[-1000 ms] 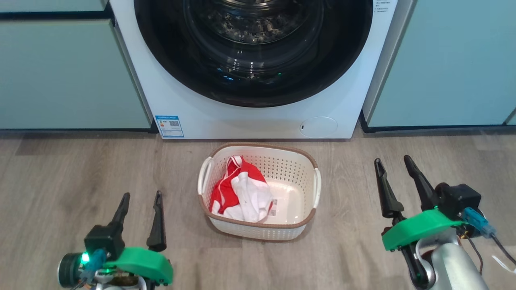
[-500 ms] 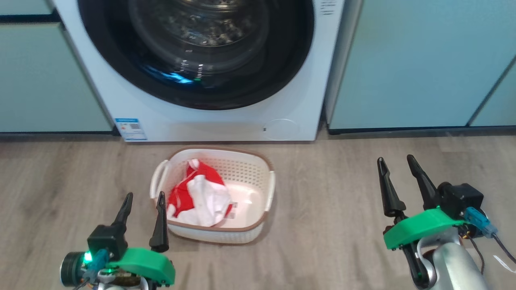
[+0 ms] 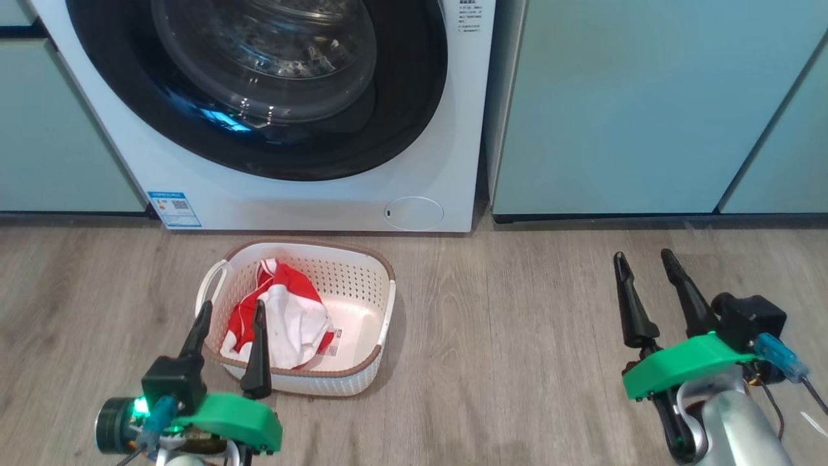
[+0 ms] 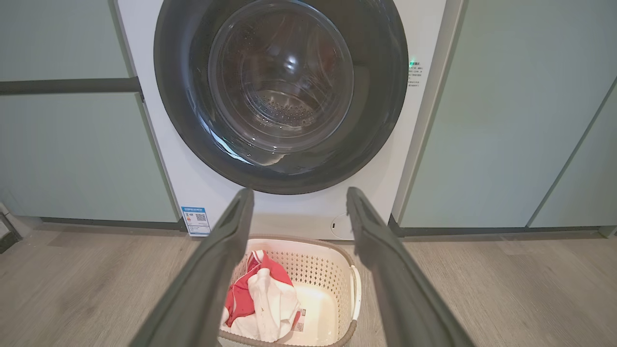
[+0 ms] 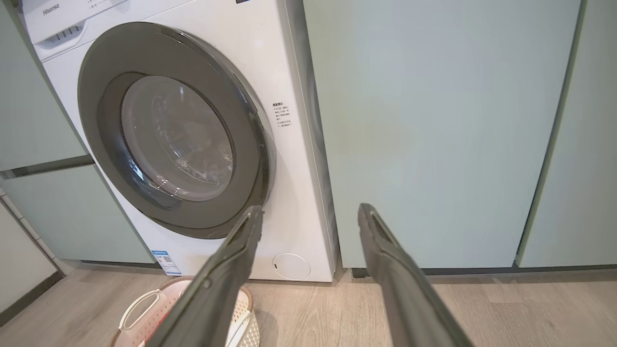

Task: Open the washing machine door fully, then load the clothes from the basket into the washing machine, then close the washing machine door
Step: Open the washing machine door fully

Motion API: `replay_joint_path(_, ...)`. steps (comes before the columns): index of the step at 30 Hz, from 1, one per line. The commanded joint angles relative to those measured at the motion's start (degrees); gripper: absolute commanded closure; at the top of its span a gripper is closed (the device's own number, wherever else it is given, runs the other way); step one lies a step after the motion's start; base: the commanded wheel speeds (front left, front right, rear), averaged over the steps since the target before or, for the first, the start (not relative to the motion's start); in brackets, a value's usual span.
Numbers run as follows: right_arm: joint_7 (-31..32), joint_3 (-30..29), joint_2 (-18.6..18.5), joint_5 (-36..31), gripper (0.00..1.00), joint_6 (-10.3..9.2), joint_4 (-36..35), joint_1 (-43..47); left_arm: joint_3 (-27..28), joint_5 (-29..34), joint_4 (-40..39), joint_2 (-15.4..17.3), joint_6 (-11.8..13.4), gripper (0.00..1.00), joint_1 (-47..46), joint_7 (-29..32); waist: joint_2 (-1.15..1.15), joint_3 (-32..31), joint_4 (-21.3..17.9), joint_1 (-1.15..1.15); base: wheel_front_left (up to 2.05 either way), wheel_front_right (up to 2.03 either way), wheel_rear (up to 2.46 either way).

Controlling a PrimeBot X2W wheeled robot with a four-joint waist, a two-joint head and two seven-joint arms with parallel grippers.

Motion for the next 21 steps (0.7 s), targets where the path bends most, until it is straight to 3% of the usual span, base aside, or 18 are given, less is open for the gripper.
replay_joint_path(1, -0.5, 1.4, -0.1, -0.3, 0.0, -0.01, -1.6, -3.1, 1.8, 0.6, -2.1, 0.5, 0.3, 0.0, -3.0, -0.7, 0.0, 0.0, 0.0, 0.0, 0.33, 0.33, -0.65)
replay_joint_path(21, -0.5, 2.0, -0.1, -0.3, 0.0, -0.01, -2.3, -2.9, 1.3, 1.5, -2.1, 0.5, 0.6, 0.0, -2.8, -0.7, 0.0, -0.3, 0.0, 0.0, 0.01, 0.01, -0.02)
